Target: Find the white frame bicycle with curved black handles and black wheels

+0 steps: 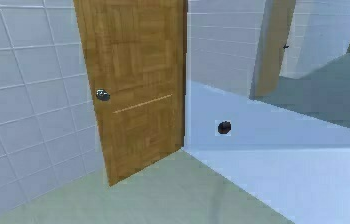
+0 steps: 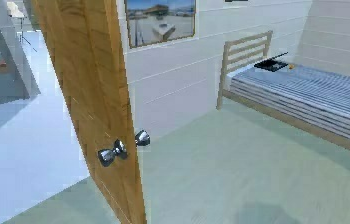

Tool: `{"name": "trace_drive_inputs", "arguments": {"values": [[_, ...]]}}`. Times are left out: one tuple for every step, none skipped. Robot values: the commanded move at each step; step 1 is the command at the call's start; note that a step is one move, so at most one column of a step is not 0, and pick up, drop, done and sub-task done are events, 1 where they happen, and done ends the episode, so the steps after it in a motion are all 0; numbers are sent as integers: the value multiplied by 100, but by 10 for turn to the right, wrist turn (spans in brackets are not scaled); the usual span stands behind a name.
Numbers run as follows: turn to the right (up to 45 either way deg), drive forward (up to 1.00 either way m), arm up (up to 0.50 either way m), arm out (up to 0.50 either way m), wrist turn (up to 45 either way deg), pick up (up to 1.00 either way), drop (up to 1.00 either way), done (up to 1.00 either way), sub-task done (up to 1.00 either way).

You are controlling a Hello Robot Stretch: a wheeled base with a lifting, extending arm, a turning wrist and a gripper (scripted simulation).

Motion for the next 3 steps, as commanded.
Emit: {"name": "trace_drive_inputs", "arguments": {"values": [[0, 45, 0, 0, 0, 0, 0, 0, 0], [420, 0, 0, 0, 0, 0, 0, 0, 0], [0, 100, 0, 0, 0, 0, 0, 0, 0]]}}
